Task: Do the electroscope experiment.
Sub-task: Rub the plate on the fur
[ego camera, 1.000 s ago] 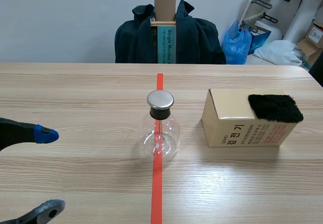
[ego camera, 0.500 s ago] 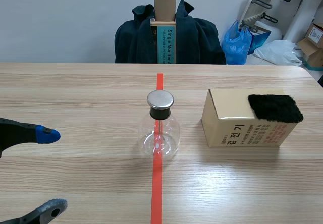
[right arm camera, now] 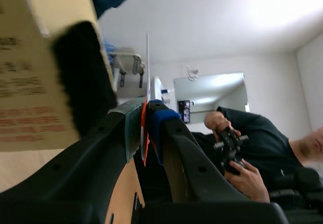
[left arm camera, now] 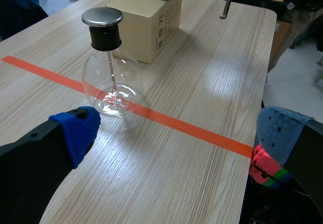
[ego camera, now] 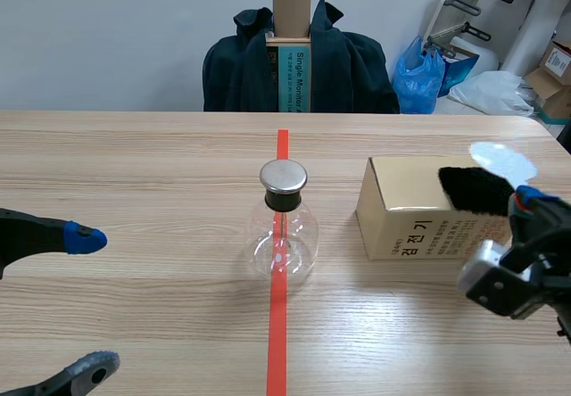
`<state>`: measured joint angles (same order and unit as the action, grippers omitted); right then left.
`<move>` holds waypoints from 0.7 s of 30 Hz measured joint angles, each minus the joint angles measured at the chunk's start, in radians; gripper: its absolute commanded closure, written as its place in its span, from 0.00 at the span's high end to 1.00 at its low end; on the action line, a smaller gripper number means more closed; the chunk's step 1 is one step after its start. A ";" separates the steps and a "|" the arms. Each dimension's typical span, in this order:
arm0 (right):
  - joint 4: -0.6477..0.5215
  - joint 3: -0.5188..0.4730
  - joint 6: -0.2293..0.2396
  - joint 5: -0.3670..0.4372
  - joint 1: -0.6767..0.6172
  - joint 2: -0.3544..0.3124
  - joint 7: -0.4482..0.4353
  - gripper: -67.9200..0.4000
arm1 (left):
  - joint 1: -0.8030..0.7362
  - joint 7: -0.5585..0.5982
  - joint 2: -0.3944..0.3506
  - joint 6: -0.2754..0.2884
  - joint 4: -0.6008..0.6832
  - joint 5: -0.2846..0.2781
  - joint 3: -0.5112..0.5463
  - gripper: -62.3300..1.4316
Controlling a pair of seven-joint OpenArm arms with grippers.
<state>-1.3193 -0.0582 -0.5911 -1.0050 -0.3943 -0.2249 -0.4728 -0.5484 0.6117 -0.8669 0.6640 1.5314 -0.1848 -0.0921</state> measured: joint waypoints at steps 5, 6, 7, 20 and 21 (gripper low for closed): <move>0.051 0.015 0.007 -0.021 0.000 0.000 -0.001 0.02 | 0.000 0.000 0.000 0.000 0.000 0.000 0.000 1.00; 0.058 0.015 0.013 -0.023 0.000 0.000 -0.001 0.02 | 0.000 0.000 0.000 0.000 0.000 0.000 0.000 1.00; 0.063 0.015 0.025 -0.028 0.000 0.000 -0.001 0.02 | 0.000 0.000 0.000 0.000 0.000 0.000 0.000 1.00; 0.069 0.014 0.049 -0.042 0.000 -0.003 0.117 0.02 | 0.000 -0.003 0.014 -0.001 0.000 0.000 0.000 1.00; 0.069 0.014 0.049 -0.043 0.000 -0.003 0.119 0.02 | 0.000 -0.013 0.019 -0.001 0.000 0.000 0.000 1.00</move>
<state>-1.2507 -0.0437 -0.5423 -1.0477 -0.3939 -0.2276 -0.3538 -0.5480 0.5991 -0.8478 0.6628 1.5314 -0.1848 -0.0921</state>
